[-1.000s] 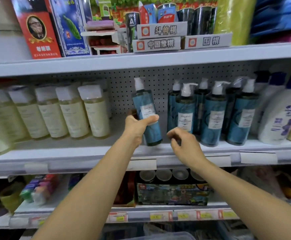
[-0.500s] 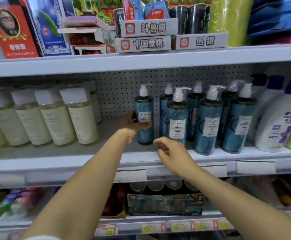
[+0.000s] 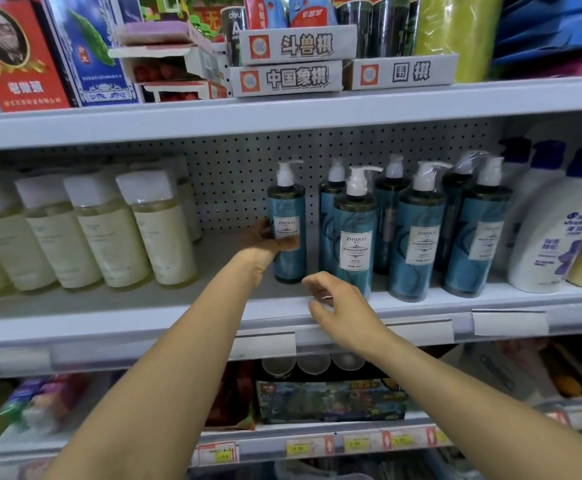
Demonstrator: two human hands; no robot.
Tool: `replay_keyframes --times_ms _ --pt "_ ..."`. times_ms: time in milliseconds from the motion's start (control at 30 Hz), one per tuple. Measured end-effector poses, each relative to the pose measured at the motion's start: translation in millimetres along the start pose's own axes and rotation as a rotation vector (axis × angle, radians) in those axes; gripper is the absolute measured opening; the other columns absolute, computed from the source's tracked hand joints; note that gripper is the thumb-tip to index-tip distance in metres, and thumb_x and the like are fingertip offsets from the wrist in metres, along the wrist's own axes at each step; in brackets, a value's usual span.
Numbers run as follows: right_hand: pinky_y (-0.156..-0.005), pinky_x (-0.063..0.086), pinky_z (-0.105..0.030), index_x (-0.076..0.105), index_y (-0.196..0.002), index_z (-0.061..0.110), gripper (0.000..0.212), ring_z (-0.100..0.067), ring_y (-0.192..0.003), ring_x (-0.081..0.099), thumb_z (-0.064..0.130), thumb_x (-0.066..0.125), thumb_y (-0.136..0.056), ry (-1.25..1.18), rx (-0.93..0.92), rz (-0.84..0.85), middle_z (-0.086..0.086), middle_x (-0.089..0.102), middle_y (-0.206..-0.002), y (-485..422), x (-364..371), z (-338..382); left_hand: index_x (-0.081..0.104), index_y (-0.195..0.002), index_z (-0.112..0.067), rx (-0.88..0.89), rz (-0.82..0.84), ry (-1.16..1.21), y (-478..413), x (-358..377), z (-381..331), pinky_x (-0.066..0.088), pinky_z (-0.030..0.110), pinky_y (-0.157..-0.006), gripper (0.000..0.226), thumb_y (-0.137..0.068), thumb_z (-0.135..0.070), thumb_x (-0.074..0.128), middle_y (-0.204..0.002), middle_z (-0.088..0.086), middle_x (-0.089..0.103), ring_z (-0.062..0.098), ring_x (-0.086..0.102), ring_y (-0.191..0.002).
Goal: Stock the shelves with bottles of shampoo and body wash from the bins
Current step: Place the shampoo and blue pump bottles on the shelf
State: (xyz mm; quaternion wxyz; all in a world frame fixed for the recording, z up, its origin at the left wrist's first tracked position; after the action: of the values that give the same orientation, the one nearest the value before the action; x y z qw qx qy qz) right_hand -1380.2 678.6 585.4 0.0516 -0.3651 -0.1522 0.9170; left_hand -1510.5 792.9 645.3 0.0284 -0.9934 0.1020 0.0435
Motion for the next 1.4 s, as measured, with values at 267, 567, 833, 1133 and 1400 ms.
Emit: replay_keyframes --times_ms 267,567,833,1133,1400 --pt "-0.104 0.041 -0.024 0.057 -0.127 0.022 0.036 -0.004 -0.115 0.052 0.008 0.054 -0.094 -0.102 0.007 -0.11 0.009 0.058 -0.125 12 11 11 0.049 -0.14 -0.011 -0.098 -0.281 0.284 31 -13 20 0.045 0.042 -0.108 0.067 -0.081 -0.014 0.08 -0.118 0.002 0.059 0.023 0.053 -0.113" --pt "-0.081 0.048 -0.028 0.058 -0.12 0.023 0.037 -0.009 -0.101 0.057 0.002 0.052 -0.091 -0.137 -0.15 -0.311 0.01 0.062 -0.105 42 30 33 0.053 -0.134 -0.011 -0.086 -0.174 0.531 104 -24 21 0.049 0.042 -0.104 0.046 -0.091 -0.019 0.07 -0.124 0.007 0.065 0.023 0.061 -0.118" --pt "-0.072 0.046 -0.016 0.063 -0.108 0.023 0.029 -0.005 -0.081 0.06 0.001 0.053 -0.092 -0.24 -0.143 -0.263 0.013 0.063 -0.089 81 65 33 0.066 -0.109 -0.017 -0.162 -0.143 0.65 171 -51 72 0.058 0.033 -0.075 0.016 -0.094 -0.022 0.067 -0.096 0.003 0.074 0.016 0.072 -0.084" --pt "-0.061 0.051 -0.027 0.062 -0.098 0.025 0.026 -0.022 -0.067 0.06 0.001 0.053 -0.094 -0.314 0.201 0.176 -0.009 0.066 -0.084 135 157 -7 0.064 -0.104 -0.015 -0.502 -0.262 0.556 223 -87 185 0.057 0.028 -0.066 0.011 -0.098 -0.023 0.058 -0.09 0.003 0.071 0.016 0.067 -0.076" --pt "-0.054 0.049 -0.021 0.061 -0.108 0.012 0.016 -0.017 -0.067 0.061 0.007 0.05 -0.098 -0.364 0.662 0.487 -0.007 0.063 -0.091 168 241 -56 0.062 -0.111 -0.014 -0.857 -0.369 0.577 257 -93 309 0.051 0.037 -0.084 0.017 -0.1 -0.025 0.057 -0.113 0.007 0.068 0.023 0.063 -0.106"
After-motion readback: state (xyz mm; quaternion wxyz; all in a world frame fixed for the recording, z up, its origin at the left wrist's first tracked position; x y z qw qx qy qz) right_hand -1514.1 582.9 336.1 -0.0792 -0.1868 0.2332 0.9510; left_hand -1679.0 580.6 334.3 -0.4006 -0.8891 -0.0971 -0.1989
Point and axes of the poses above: each hand's wrist, its own y-axis away from the middle knuckle, its own x-axis out of the palm, z = x × y, the point moved 1 cm from there along -y, towards the middle knuckle
